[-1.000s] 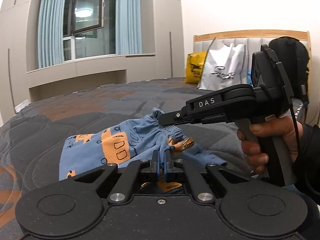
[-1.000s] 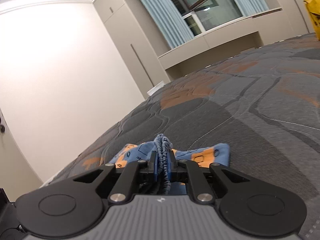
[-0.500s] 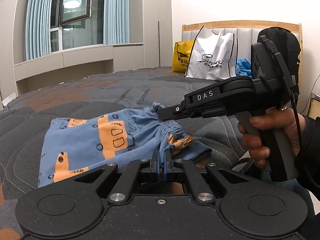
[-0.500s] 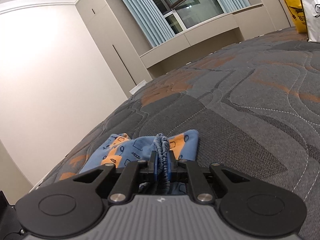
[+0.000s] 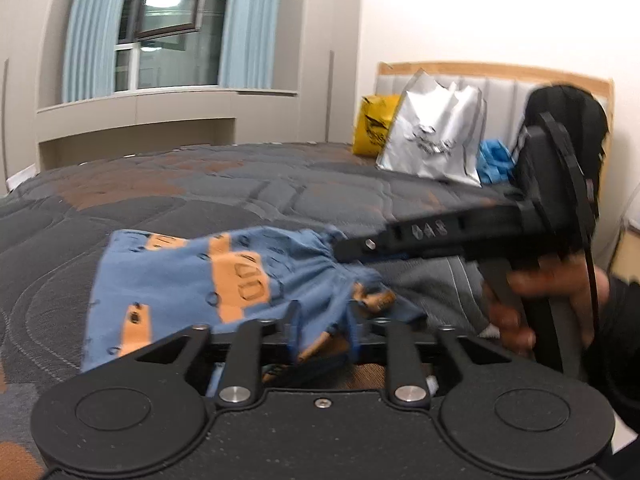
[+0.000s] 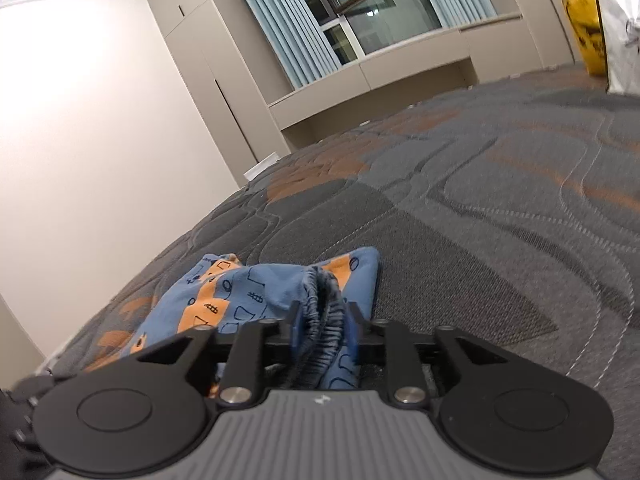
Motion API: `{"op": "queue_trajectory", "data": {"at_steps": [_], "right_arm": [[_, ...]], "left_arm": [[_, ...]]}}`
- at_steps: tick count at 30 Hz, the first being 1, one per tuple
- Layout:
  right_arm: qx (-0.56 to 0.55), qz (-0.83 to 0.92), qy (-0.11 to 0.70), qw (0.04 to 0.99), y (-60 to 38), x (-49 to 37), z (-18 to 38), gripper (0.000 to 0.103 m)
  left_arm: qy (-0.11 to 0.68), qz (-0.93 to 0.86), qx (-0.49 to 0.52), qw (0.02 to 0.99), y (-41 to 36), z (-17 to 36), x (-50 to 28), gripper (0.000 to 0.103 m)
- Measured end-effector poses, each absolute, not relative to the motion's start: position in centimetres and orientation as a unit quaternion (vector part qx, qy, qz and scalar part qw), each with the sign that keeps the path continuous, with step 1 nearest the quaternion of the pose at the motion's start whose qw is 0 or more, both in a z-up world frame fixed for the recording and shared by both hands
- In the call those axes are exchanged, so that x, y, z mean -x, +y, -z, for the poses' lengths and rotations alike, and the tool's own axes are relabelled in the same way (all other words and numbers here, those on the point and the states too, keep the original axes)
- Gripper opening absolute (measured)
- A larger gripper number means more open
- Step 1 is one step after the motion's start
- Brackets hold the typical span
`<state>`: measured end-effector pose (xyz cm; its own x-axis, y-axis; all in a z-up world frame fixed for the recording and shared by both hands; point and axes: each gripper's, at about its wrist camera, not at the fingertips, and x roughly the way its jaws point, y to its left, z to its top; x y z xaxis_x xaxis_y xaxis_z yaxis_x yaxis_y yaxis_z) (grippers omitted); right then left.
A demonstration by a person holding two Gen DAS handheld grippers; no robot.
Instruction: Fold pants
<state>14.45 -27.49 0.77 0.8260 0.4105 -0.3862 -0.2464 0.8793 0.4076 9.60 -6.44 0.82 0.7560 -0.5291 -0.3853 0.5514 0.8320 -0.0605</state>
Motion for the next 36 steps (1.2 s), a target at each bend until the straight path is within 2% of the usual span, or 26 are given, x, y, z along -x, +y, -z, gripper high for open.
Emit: {"op": "queue_trajectory", "data": {"at_steps": [1,3,10,13,14,15,36], "right_arm": [[-0.164,-0.169,0.234,0.943,-27.4,-14.3,-0.8,0.043],[-0.148,-0.157,0.226,0.950,-27.2,-14.1,-0.9,0.060],[-0.112,-0.141,0.204,0.962,-26.4,-13.5,-1.3,0.084],[-0.104,-0.141,0.193,0.966,-26.2,-13.2,-1.5,0.092],[-0.101,-0.141,0.190,0.966,-26.1,-13.2,-1.6,0.096],[-0.098,-0.142,0.187,0.967,-26.0,-13.1,-1.6,0.101],[0.012,-0.137,0.190,0.972,-21.3,-13.5,-1.3,0.103]], "left_arm": [[0.194,0.281,-0.020,0.940,-6.0,-1.0,-9.7,0.039],[0.190,0.259,-0.008,0.947,-5.2,-1.4,-10.0,0.055],[0.193,0.166,0.033,0.967,-2.8,-1.9,-11.5,0.076],[0.189,0.133,0.045,0.972,-1.9,-2.1,-11.7,0.091],[0.186,0.121,0.047,0.974,-1.8,-2.1,-11.7,0.099],[0.182,0.111,0.048,0.976,-1.6,-2.2,-11.7,0.102],[0.230,0.028,0.033,0.972,0.4,0.1,-12.6,0.102]]}}
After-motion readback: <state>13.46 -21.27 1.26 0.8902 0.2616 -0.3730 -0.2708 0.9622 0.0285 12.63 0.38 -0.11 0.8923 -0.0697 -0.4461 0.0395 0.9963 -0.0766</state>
